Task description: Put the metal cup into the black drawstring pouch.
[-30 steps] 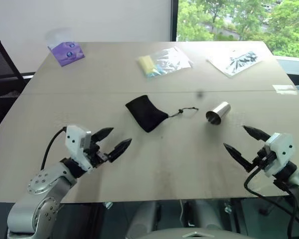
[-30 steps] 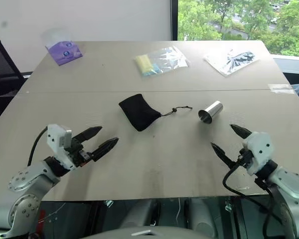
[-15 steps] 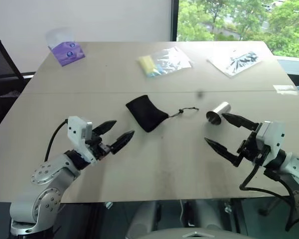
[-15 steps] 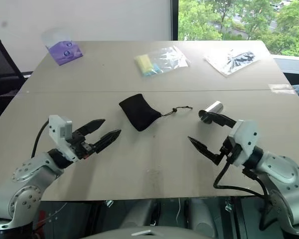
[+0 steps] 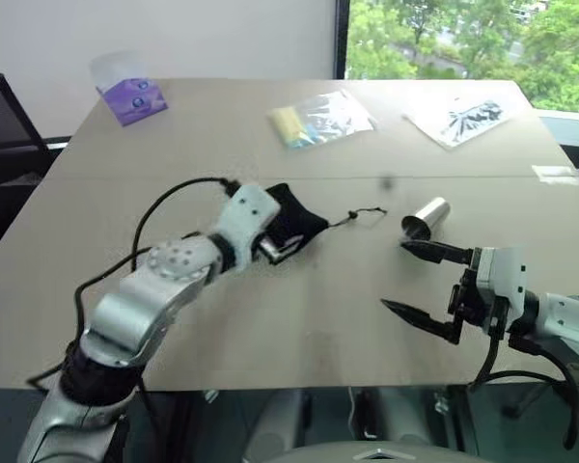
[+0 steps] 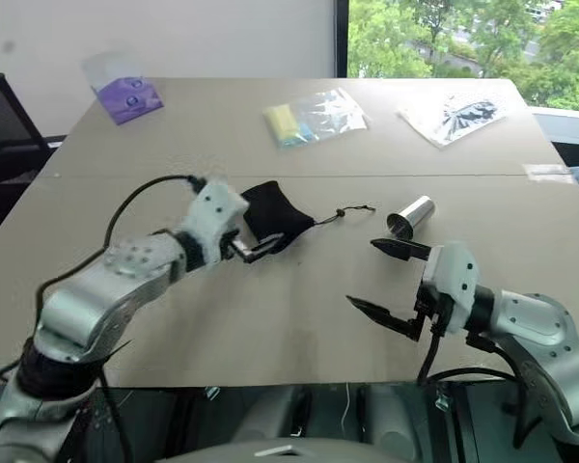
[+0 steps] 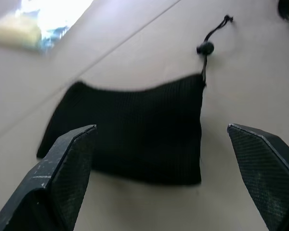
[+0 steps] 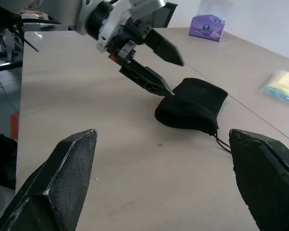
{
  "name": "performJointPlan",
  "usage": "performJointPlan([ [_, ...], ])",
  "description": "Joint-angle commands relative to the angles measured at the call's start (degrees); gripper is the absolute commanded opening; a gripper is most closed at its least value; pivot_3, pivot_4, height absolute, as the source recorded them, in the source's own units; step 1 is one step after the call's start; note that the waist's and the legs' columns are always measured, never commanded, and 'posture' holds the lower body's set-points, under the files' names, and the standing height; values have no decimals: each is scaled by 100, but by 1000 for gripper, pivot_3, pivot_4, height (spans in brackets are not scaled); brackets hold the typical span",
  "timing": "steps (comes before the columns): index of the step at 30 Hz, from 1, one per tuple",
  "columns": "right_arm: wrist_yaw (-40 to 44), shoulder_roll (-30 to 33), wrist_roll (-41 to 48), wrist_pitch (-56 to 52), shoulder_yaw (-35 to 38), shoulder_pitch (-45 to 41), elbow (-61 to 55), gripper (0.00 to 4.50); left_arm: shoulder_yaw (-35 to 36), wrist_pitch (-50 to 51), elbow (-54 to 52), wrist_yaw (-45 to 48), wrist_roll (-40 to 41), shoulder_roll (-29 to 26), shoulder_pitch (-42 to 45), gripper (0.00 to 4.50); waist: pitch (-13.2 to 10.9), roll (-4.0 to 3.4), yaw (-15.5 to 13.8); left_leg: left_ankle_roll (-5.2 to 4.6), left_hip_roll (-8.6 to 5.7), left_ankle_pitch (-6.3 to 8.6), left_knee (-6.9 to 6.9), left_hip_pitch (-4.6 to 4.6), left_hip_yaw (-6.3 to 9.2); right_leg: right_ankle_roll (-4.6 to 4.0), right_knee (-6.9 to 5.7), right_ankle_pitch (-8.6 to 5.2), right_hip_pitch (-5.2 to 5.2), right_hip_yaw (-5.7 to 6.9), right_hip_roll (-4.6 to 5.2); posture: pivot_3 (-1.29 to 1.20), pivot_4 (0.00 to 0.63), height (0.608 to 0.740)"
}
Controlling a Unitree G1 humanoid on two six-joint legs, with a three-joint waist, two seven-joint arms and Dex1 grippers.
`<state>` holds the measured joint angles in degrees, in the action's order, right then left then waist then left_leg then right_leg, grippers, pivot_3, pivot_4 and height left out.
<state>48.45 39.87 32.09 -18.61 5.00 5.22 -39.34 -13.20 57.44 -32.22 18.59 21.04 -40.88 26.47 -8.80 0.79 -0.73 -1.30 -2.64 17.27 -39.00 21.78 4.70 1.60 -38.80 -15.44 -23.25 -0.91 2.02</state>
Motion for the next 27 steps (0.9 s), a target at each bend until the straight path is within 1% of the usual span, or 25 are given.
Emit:
performJointPlan([
  [1,32,44,60,94,181,167,-185,4442,-761,234,142,-70,-606,25,374,4494,0,0,13,0,1,0,1,0,-1,0,0,-1,-1,-1,-1,0,150,740],
  [3,16,70,80,78,255,295,-255,4442,-1083,248,254,-109,-863,75,561,4494,-1,0,38,0,4,0,4,1,-2,0,0,-1,-4,-3,-2,0,150,740],
  [6,0,122,98,58,345,464,-362,4442,-1286,356,319,-334,-1142,317,592,4494,-2,1,-6,2,4,-1,4,2,1,0,-3,-1,-5,0,-2,0,150,740],
  [9,-42,171,207,-23,481,589,-502,4442,-1364,647,273,-586,-1437,647,613,4494,-3,4,-8,1,2,0,-7,9,1,1,-2,-1,-5,0,1,0,150,740],
  [12,-56,202,206,-39,515,636,-533,4442,-1304,955,139,-637,-1526,852,628,4494,-3,4,-5,1,2,0,-9,9,3,1,-4,-1,-5,1,0,0,150,740],
  [14,-69,197,199,-42,492,636,-538,4442,-1328,1026,37,-611,-1618,803,572,4494,-3,4,-1,1,3,-1,-8,8,3,1,-6,-1,-5,2,-1,0,150,740],
  [20,-77,147,110,12,381,595,-465,4442,-1212,1204,316,-496,-1741,796,872,4494,-3,5,-13,2,3,-1,-14,9,3,1,-6,-1,-4,2,0,0,150,740],
  [21,-78,138,101,17,369,579,-447,4500,-1226,1233,333,-508,-1776,790,862,4102,-3,5,-11,1,1,-1,-15,9,3,1,-5,-1,-3,2,1,0,150,740],
  [22,-76,129,91,22,358,563,-427,4500,-1245,1239,353,-512,-1815,784,846,3965,-3,5,-10,1,2,-1,-15,9,3,1,-5,-1,-3,2,1,0,150,740],
  [23,-65,120,73,41,347,559,-403,4500,-1281,1236,372,-516,-1857,774,821,3690,-4,5,-7,1,1,0,-15,9,3,1,-5,-1,-3,2,1,0,150,740],
  [24,-51,110,50,61,330,546,-366,4500,-1289,1220,414,-522,-1889,790,807,3182,-4,5,-2,1,2,-1,-15,9,3,1,-5,-1,-3,2,0,0,150,740],
  [25,-35,104,26,86,314,542,-338,4500,-1291,1216,455,-521,-1907,806,794,2809,-4,5,-4,1,2,-1,-15,8,3,1,-6,-1,-4,2,0,0,150,740],
  [26,-24,97,6,107,299,533,-313,4500,-1297,1182,491,-508,-1930,812,788,2269,-4,5,-7,2,3,-1,-15,8,4,1,-7,-1,-4,2,-1,0,150,740],
  [27,-22,87,-11,121,283,520,-294,4500,-1338,1109,513,-496,-1986,773,787,1890,-4,5,-8,2,3,-1,-15,8,4,1,-7,-1,-4,3,0,0,150,740],
])
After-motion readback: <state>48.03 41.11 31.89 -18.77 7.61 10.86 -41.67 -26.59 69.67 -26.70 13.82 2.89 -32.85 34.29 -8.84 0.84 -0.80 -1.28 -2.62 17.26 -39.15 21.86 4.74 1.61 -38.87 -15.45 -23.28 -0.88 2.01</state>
